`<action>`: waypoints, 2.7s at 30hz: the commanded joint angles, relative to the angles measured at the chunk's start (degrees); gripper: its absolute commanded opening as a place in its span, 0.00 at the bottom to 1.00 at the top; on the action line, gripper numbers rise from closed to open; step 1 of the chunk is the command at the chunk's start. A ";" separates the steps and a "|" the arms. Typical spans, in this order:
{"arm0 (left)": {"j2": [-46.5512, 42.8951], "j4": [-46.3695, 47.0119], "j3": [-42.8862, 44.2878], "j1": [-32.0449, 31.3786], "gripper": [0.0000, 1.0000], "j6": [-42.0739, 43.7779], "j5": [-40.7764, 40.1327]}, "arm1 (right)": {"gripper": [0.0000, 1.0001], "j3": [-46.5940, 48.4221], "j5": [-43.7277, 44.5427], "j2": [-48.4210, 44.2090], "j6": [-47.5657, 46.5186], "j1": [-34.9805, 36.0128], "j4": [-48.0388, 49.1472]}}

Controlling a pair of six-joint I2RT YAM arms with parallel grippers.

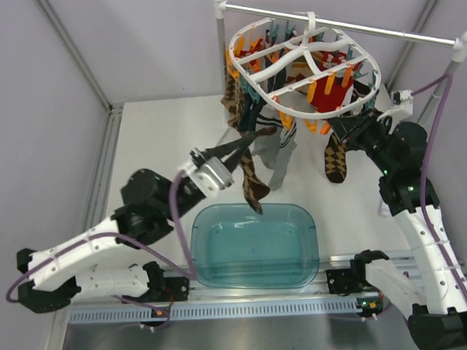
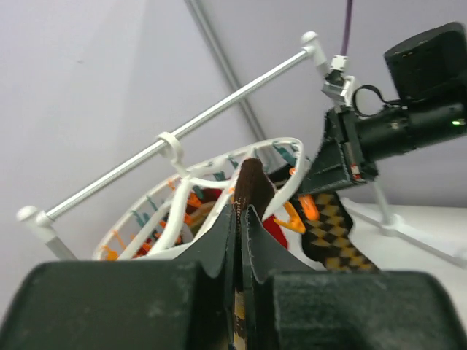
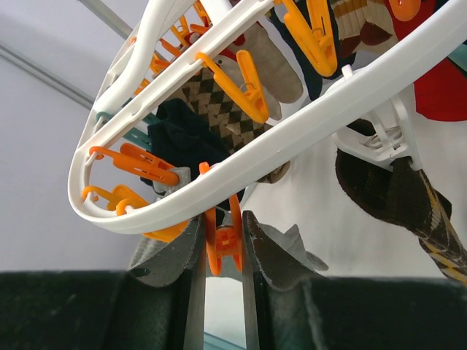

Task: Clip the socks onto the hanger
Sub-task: Place the sock in the bin, then pick up the sock from the bin.

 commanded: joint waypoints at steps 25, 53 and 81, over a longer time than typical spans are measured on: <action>30.84 -66.22 10.93 11.17 0.00 -11.57 55.06 | 0.00 1.28 1.35 -0.68 -1.49 -0.22 -0.95; 29.56 -25.32 -14.74 -7.29 0.51 -11.52 9.95 | 0.00 -0.21 1.18 -0.68 -1.85 -0.30 0.02; 43.95 -49.59 4.42 1.06 0.57 -48.98 0.74 | 0.00 -0.04 1.79 -0.59 -2.02 -0.30 -0.25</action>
